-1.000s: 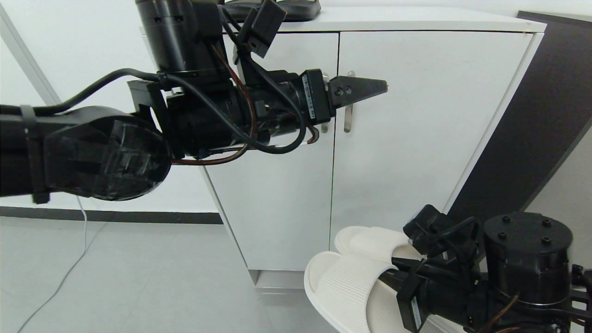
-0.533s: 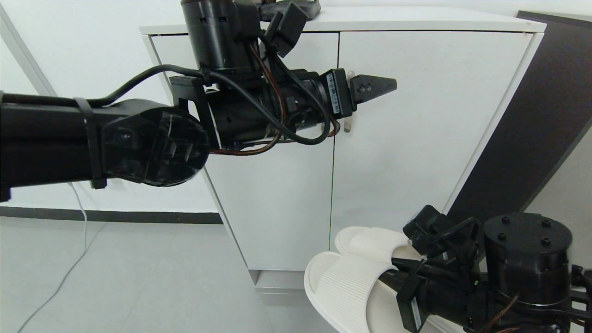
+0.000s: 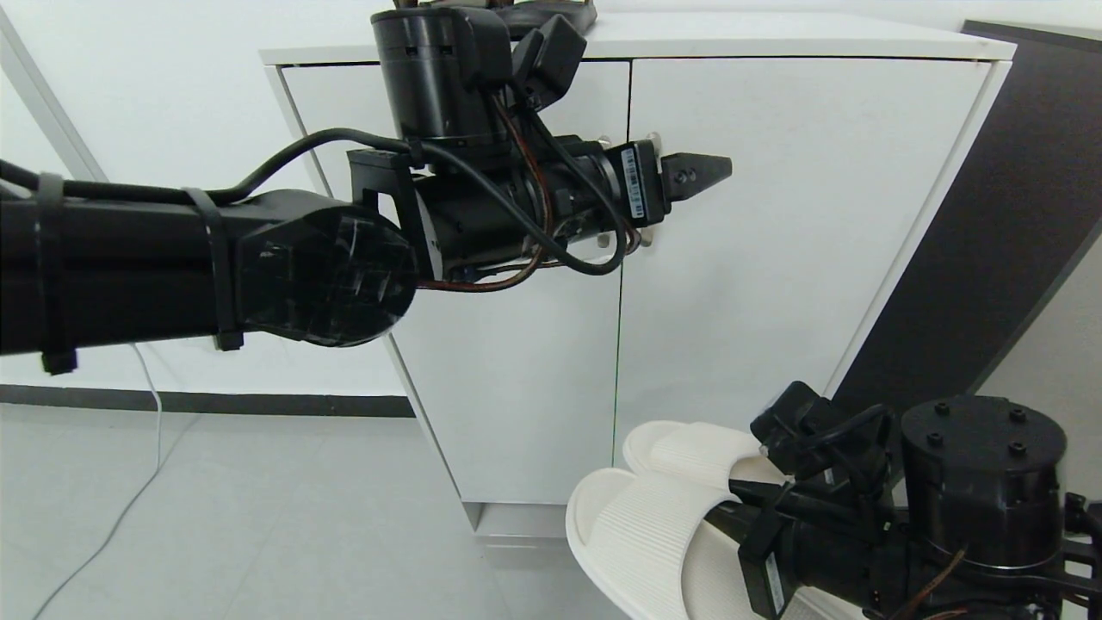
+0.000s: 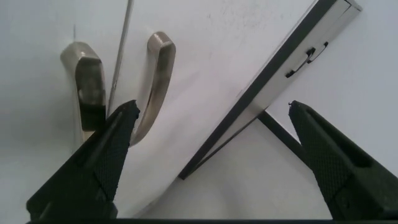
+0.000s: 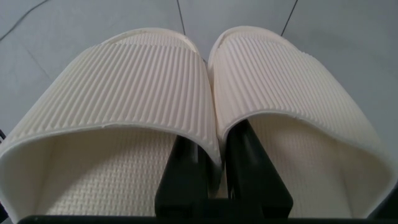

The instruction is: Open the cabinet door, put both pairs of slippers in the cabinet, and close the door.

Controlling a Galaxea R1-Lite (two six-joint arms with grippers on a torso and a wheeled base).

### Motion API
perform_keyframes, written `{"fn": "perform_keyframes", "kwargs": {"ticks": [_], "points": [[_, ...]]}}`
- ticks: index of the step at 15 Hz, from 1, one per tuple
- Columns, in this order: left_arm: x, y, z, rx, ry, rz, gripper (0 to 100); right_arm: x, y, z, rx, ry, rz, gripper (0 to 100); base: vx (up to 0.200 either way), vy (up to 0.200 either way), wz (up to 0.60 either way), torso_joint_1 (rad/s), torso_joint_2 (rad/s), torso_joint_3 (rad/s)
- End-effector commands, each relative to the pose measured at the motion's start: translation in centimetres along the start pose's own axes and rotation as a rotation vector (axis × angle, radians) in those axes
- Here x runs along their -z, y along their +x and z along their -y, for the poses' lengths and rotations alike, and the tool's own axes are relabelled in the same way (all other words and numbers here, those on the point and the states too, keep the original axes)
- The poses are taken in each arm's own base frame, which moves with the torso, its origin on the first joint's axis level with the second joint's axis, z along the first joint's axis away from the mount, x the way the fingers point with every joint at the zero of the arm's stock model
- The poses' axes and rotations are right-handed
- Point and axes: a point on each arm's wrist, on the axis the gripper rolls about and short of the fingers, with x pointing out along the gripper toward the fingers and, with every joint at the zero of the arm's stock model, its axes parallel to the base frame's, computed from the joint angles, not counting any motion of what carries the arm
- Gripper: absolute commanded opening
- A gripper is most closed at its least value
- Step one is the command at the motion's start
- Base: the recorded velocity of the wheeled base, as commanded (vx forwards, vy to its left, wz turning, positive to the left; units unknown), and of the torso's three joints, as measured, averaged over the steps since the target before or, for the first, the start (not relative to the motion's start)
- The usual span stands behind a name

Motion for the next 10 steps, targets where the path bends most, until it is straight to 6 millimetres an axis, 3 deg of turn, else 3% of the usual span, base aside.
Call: {"fn": "perform_keyframes", "kwargs": {"ticks": [1, 10], "points": [[0.0, 0.3, -0.2, -0.008, 0.002, 0.001, 100, 0.0, 0.0, -0.1, -0.002, -0.002, 0.0, 0, 0.0, 0.0, 0.0, 0.0, 0.0, 0.0], [0.2, 1.7, -0.5, -0.008, -0.005, -0.019, 100, -0.1, -0.1, -0.2, -0.005, -0.003, 0.006, 0, 0.0, 0.0, 0.0, 0.0, 0.0, 0.0]]}}
